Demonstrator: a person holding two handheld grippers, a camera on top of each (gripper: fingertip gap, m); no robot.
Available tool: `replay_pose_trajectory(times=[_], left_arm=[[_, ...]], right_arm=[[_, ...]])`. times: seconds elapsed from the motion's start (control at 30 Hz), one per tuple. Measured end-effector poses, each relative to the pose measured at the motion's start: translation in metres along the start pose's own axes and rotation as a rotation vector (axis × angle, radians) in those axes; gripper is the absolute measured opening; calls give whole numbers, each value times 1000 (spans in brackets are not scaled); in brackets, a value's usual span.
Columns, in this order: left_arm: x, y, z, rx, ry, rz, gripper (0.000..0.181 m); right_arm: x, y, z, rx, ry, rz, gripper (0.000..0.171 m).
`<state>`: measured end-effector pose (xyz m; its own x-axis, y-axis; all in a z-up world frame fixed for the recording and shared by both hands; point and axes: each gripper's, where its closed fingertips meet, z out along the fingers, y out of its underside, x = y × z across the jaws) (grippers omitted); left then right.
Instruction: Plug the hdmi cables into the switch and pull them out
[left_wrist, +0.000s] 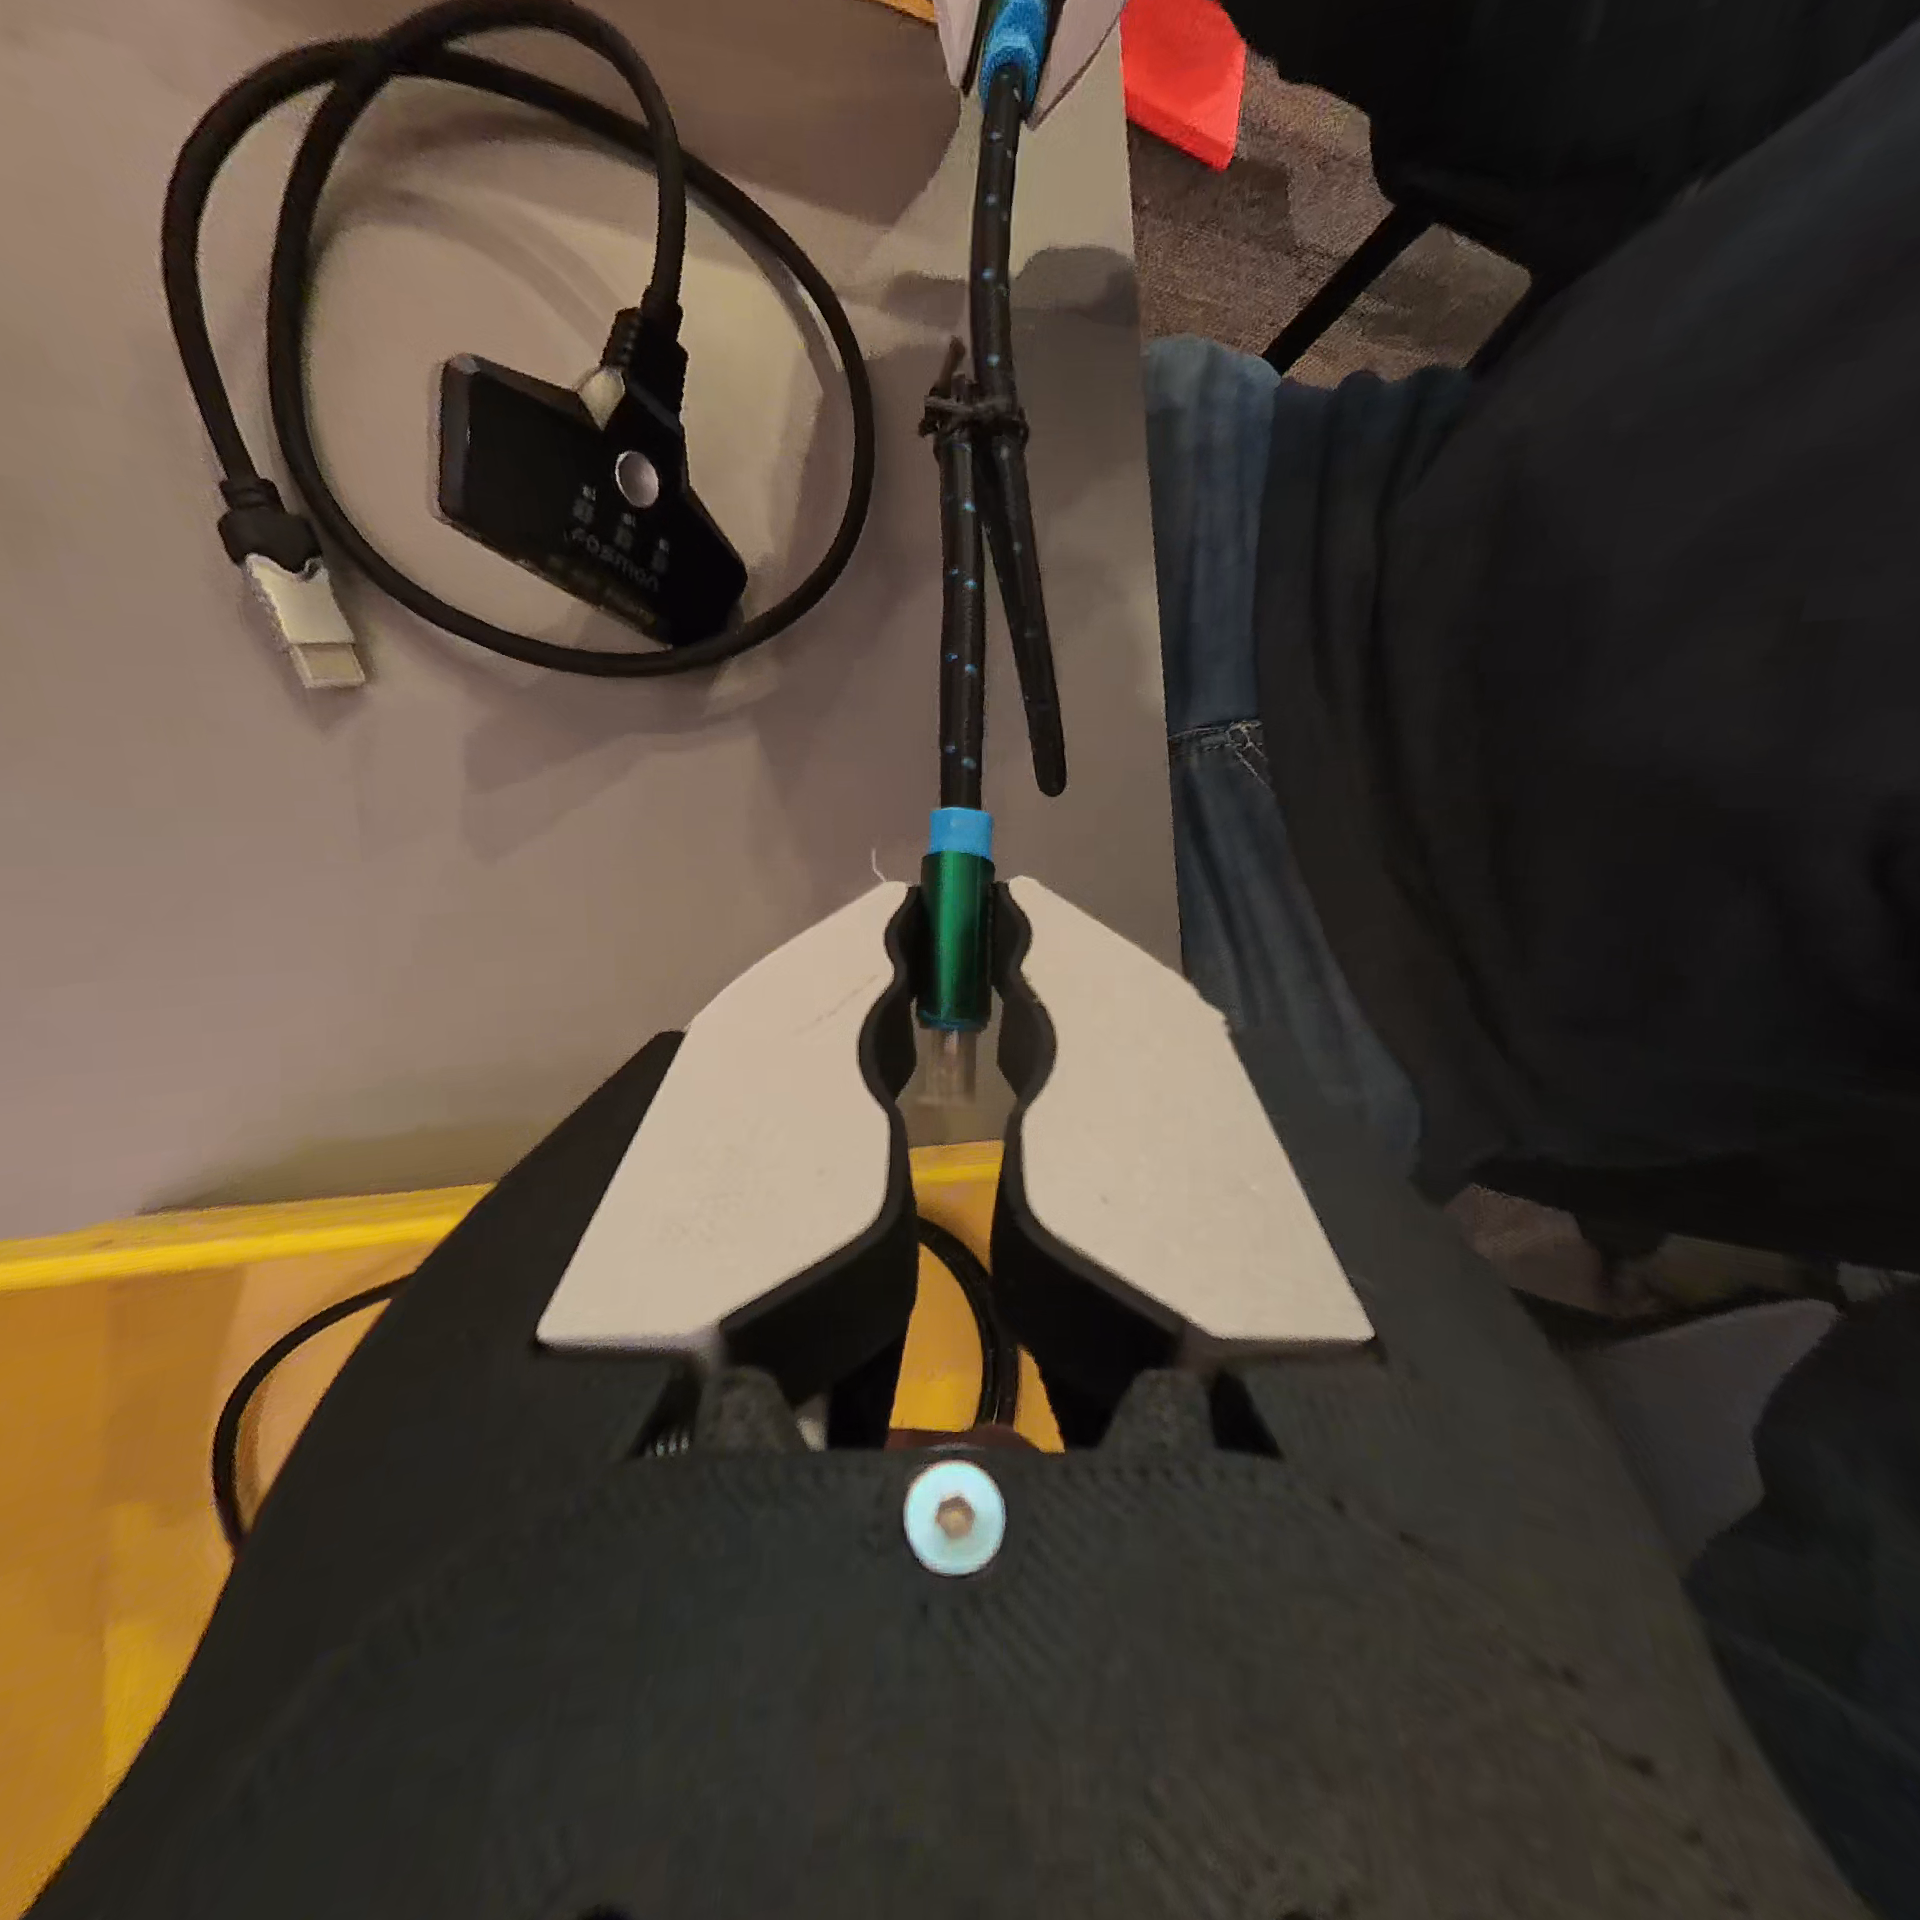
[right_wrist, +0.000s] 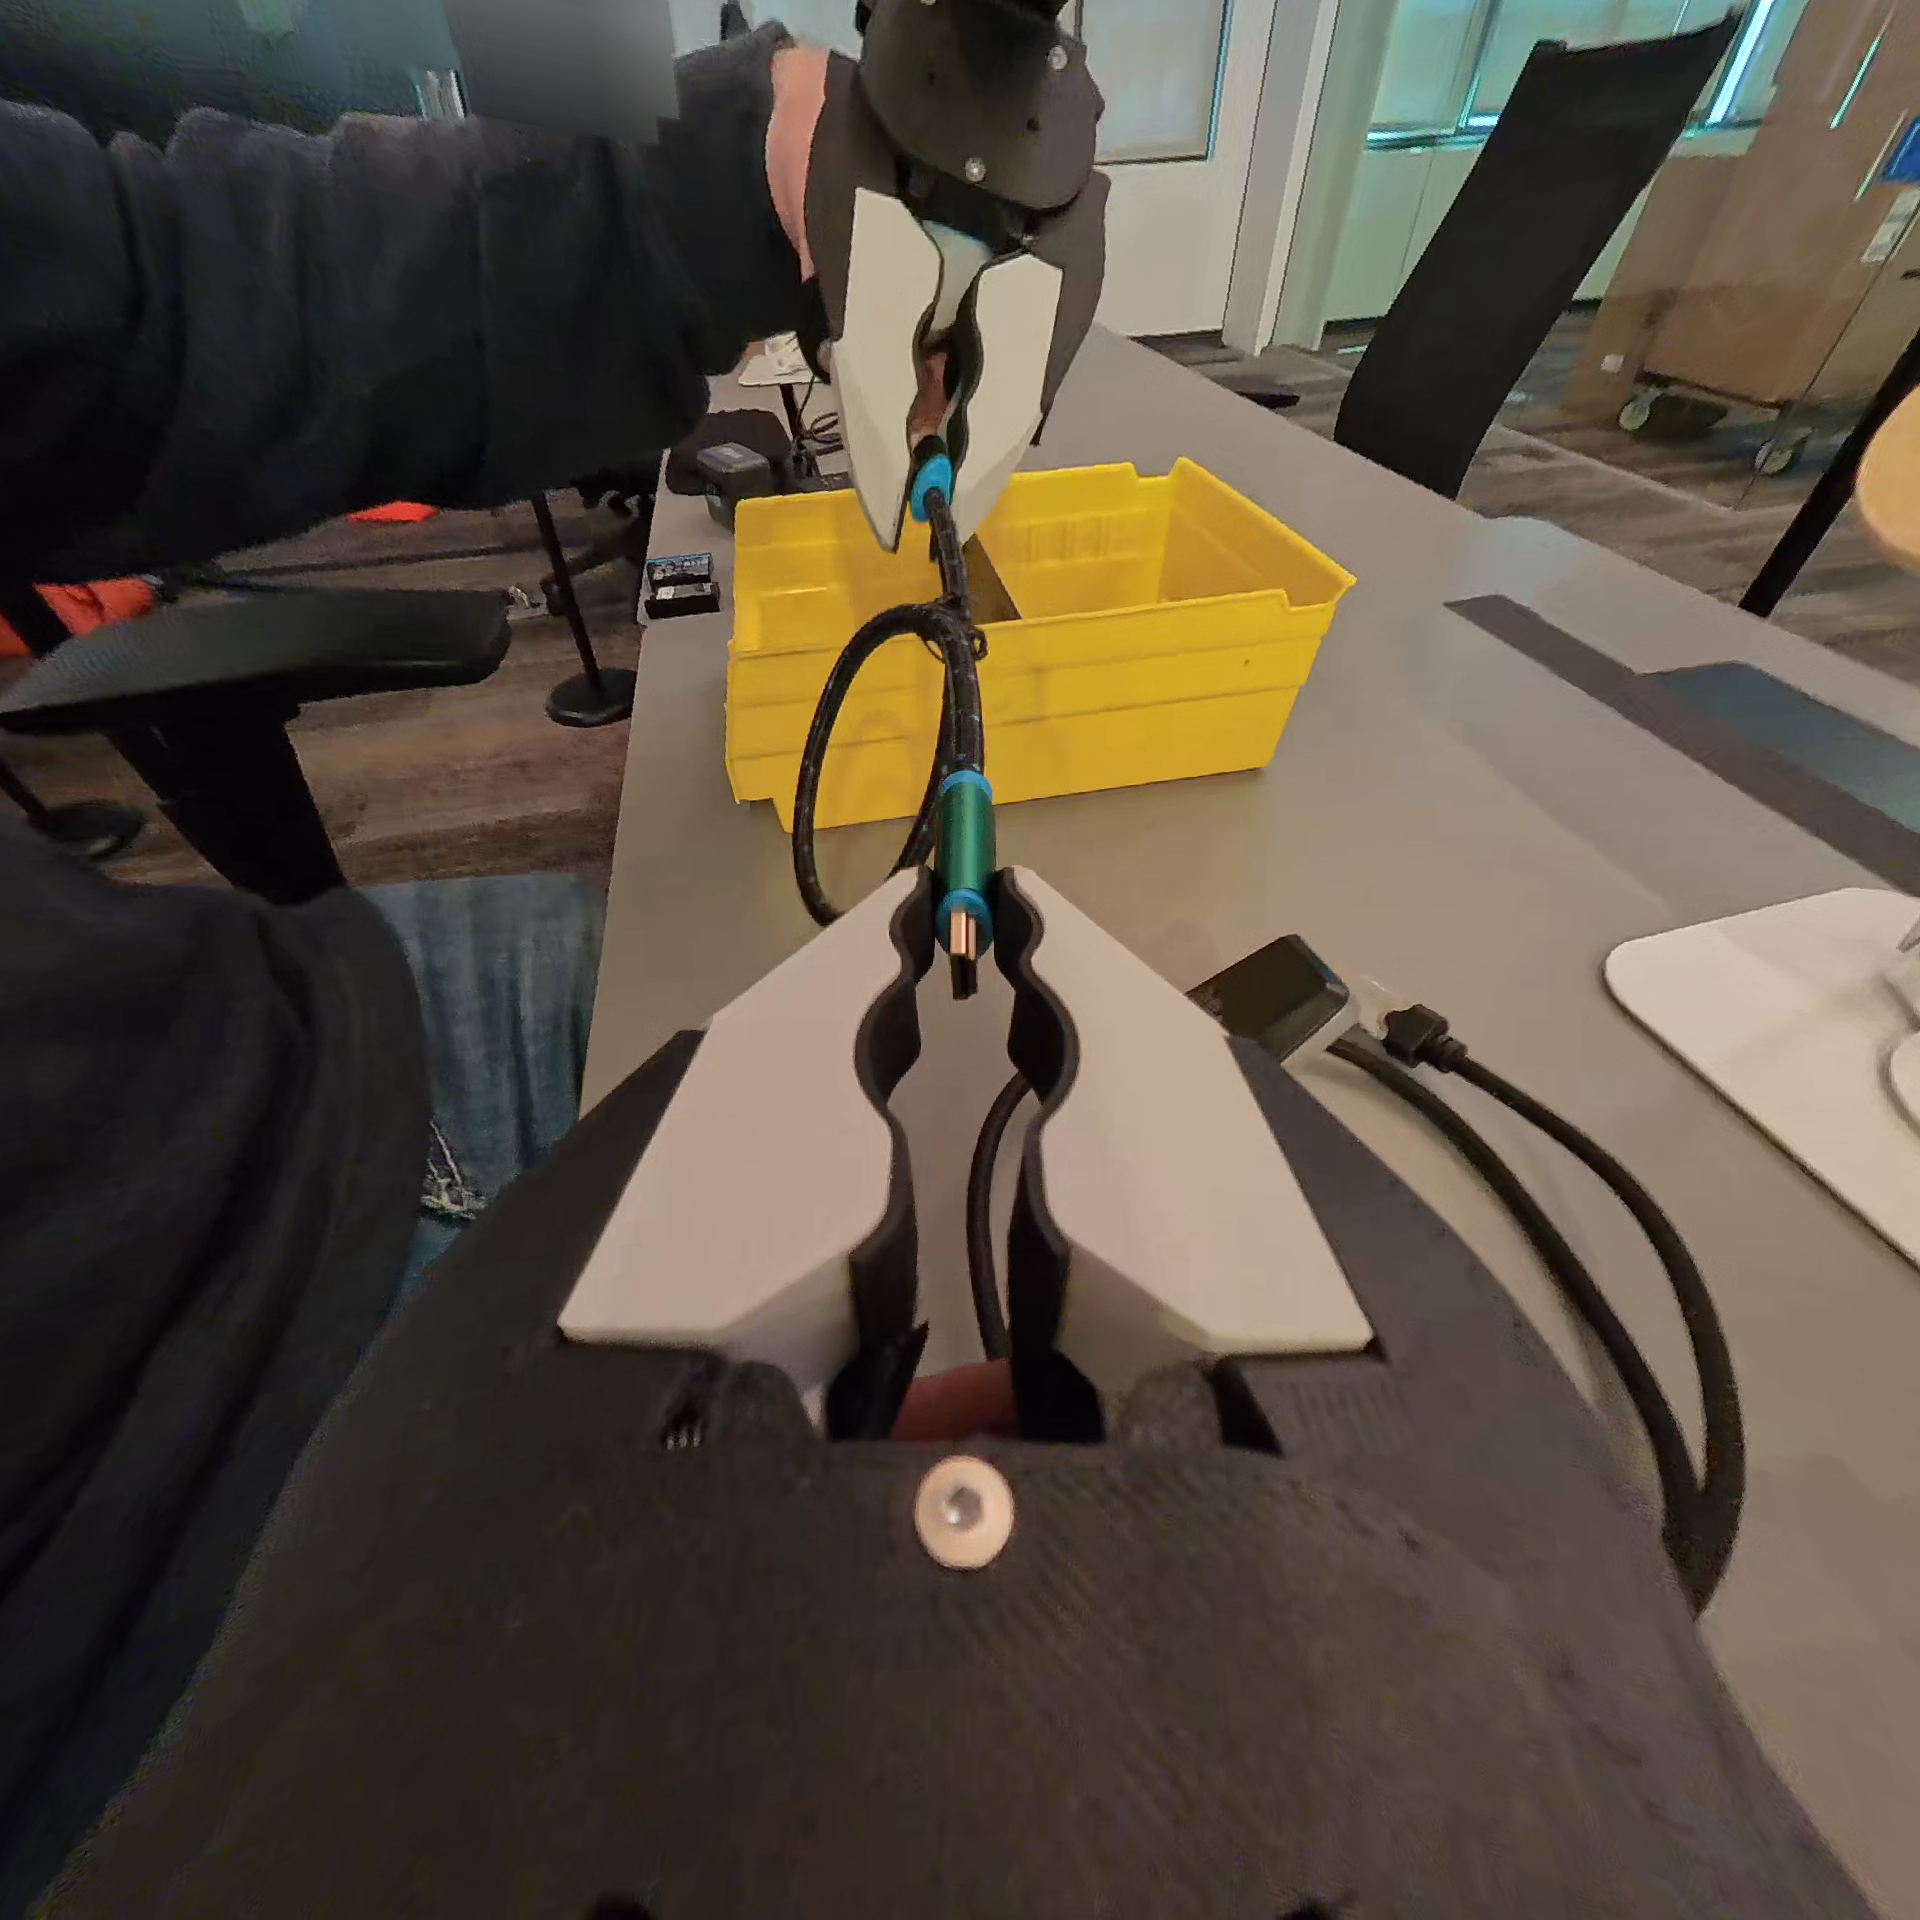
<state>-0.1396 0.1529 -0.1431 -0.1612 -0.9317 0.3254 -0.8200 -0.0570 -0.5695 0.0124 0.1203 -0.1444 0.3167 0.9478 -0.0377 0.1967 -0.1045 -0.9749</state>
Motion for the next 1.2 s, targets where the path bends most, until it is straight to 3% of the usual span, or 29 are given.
replay_pose_trajectory(times=[0.27,0.43,0.6,0.73,0.87,1.0,1.1,1.2], left_arm=[[-14,17,51,-148,-60,-4,14],[-24,2,55,-77,-152,7,45],[-20,-25,62,15,-275,104,47],[-1,-48,90,57,-351,210,49],[-2,-53,126,53,-461,241,46],[-24,-35,147,-22,-595,183,37],[-31,-29,149,-12,-635,121,10],[-35,-21,146,-35,-660,75,10]], right_arm=[[-6,28,12,-155,-56,81,10],[-9,50,20,-239,-94,126,9],[-7,60,32,-272,-114,225,9],[-1,58,38,-220,-123,350,9],[-1,60,44,-209,-146,426,9],[-4,64,50,-230,-155,433,9],[-6,69,54,-265,-153,399,9],[3,66,52,-318,-73,268,29]])
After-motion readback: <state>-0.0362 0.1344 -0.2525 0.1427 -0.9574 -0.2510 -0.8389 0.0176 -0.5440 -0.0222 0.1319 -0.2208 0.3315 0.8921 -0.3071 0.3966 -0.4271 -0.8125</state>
